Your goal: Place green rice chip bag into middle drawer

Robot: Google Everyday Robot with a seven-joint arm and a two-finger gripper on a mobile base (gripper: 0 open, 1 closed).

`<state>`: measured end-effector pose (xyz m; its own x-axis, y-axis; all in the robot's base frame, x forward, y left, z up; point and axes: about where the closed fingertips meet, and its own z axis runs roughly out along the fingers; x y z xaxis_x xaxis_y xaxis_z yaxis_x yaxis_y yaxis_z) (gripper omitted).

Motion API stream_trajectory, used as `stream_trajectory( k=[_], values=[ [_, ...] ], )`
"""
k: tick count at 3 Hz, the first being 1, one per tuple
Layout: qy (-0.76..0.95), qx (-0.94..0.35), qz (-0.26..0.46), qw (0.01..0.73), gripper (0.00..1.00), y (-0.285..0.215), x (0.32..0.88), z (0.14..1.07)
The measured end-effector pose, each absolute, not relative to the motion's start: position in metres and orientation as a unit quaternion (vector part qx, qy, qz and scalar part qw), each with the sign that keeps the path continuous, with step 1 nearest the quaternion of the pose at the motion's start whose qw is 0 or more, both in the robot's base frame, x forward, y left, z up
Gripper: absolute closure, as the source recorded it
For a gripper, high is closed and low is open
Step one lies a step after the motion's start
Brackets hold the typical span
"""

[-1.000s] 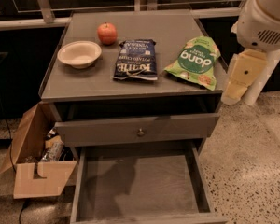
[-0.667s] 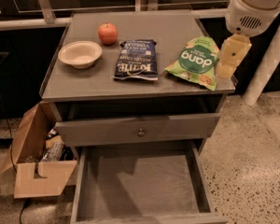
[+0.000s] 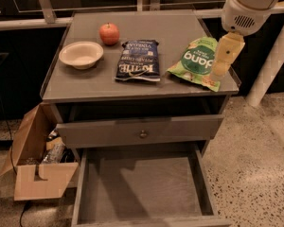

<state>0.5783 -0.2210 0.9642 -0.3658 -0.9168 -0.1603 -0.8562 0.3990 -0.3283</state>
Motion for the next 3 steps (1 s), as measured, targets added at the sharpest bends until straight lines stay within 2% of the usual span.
stream_trajectory(
  k=[3],
  values=[
    [0.834, -0.523, -0.092, 0.149, 0.0, -0.234, 0.647, 0.92]
  ],
)
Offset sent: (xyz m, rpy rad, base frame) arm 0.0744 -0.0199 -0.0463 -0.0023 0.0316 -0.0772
